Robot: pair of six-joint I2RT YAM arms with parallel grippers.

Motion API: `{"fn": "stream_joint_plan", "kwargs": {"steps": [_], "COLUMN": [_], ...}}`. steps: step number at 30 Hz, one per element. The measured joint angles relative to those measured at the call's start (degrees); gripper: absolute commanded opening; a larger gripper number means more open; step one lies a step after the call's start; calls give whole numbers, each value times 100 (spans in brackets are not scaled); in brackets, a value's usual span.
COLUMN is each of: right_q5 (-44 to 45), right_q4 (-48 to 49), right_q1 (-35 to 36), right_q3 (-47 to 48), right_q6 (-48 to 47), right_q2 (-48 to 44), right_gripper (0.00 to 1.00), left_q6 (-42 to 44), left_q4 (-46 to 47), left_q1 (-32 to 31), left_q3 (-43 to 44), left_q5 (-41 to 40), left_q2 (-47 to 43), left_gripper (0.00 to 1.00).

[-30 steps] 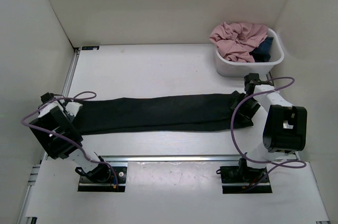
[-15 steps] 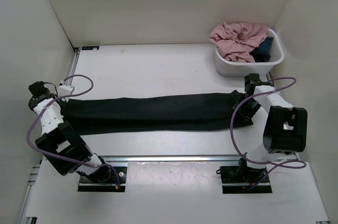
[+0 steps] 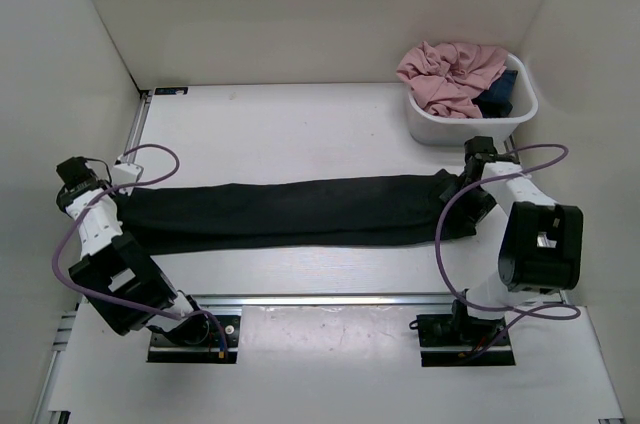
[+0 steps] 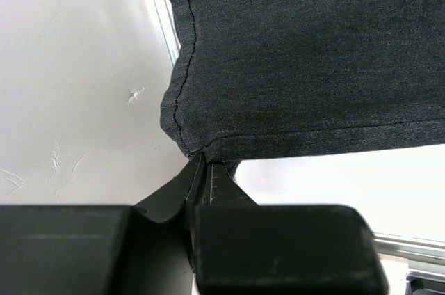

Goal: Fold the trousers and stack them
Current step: Fold the trousers

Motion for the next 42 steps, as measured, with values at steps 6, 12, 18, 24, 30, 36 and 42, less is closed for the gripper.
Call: {"fn": "stream_joint_plan", "kwargs": {"steps": [6, 12, 18, 24, 30, 36, 42], "right_q5": [122, 433, 542, 636, 647, 691, 680], "right_q4": [133, 120, 9, -26, -24, -39, -26], "right_q1": [9, 44, 76, 76, 72, 63, 55], "right_q3": [4, 42, 66, 72, -17, -378, -610], "right_q6": [188, 413, 400, 363, 365, 361, 358], "right_q2": [308, 101, -599, -855, -868, -1054, -1106], "right_gripper": [13, 0, 0, 0, 0, 0, 0], "left_q6": [-7, -50, -31, 323, 540, 1322, 1770], "left_q4": [-20, -125, 11, 684, 1211, 1558, 1473], "left_q1": [-2, -59, -376, -588, -743, -459, 428], "left_q3": [144, 938, 1703, 1416, 1252, -431, -1858], "left_q5": [13, 319, 684, 866, 839, 363, 85], "left_q2": [37, 398, 496, 74, -157, -1073, -1172], "left_gripper": [14, 14, 14, 14, 14, 14, 14]}}
